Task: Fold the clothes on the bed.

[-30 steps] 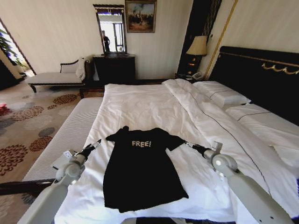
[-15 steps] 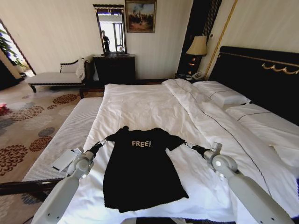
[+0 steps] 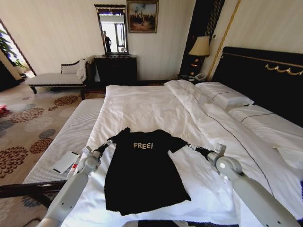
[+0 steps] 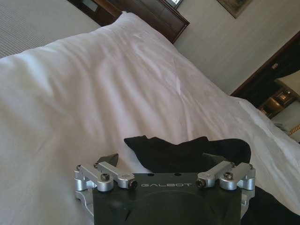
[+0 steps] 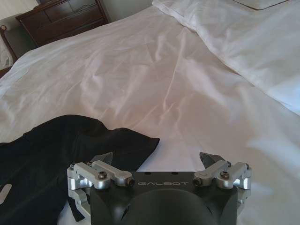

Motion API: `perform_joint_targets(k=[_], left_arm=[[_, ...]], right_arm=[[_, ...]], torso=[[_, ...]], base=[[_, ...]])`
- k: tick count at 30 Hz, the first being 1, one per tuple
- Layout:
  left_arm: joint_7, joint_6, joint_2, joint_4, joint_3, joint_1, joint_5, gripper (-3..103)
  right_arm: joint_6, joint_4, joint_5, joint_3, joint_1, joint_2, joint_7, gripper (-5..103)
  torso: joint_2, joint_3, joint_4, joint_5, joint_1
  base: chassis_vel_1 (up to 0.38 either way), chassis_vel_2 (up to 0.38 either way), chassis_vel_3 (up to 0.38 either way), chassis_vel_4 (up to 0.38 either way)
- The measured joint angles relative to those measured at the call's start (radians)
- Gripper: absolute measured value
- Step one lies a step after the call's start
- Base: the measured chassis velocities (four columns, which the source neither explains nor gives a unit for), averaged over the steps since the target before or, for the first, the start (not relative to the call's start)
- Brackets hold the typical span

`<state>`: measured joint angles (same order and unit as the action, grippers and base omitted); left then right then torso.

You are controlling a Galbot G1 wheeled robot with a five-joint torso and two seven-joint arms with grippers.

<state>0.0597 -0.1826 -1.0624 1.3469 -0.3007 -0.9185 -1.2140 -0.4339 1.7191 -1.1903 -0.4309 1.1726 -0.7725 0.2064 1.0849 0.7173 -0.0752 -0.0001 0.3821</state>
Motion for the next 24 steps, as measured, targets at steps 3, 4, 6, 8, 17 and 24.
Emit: perform_joint_targets(k=[3, 4, 6, 8, 17, 24], left_arm=[[0.000, 0.002, -0.011, -0.019, 0.007, 0.016, 0.001, 100], [-0.001, 0.003, -0.017, -0.026, 0.010, 0.022, 0.002, 100], [-0.001, 0.003, -0.027, -0.036, 0.015, 0.032, 0.000, 100], [-0.001, 0.004, -0.039, -0.047, 0.022, 0.044, -0.004, 100], [0.002, 0.004, -0.048, -0.042, 0.029, 0.037, 0.004, 90], [0.014, 0.010, -0.053, -0.044, 0.020, 0.030, 0.021, 64]], right_arm=[[0.000, 0.000, 0.002, 0.000, 0.004, -0.002, 0.000, 100], [0.000, -0.001, 0.004, 0.000, 0.006, -0.003, 0.000, 100], [0.000, -0.002, 0.005, 0.000, 0.009, -0.005, 0.000, 100], [0.000, -0.005, 0.007, 0.000, 0.010, -0.005, 0.000, 100], [0.000, -0.011, 0.007, 0.002, 0.003, -0.005, 0.000, 100], [-0.001, -0.015, 0.009, 0.003, 0.002, -0.006, 0.001, 100]], torso=[[0.000, 0.000, 0.0000, 0.0002, 0.000], [0.000, 0.000, -0.0001, 0.0002, 0.000], [0.000, 0.000, 0.0000, 0.0002, 0.000], [0.000, 0.000, 0.0000, 0.0002, 0.000], [0.000, 0.000, 0.0001, 0.0001, 0.000], [0.000, 0.000, 0.0000, 0.0001, 0.000]], base=[[0.000, 0.000, 0.000, 0.000], [0.000, 0.000, 0.000, 0.000], [0.000, 0.000, 0.000, 0.000], [0.000, 0.000, 0.000, 0.000], [0.000, 0.000, 0.000, 0.000], [0.000, 0.000, 0.000, 0.000]])
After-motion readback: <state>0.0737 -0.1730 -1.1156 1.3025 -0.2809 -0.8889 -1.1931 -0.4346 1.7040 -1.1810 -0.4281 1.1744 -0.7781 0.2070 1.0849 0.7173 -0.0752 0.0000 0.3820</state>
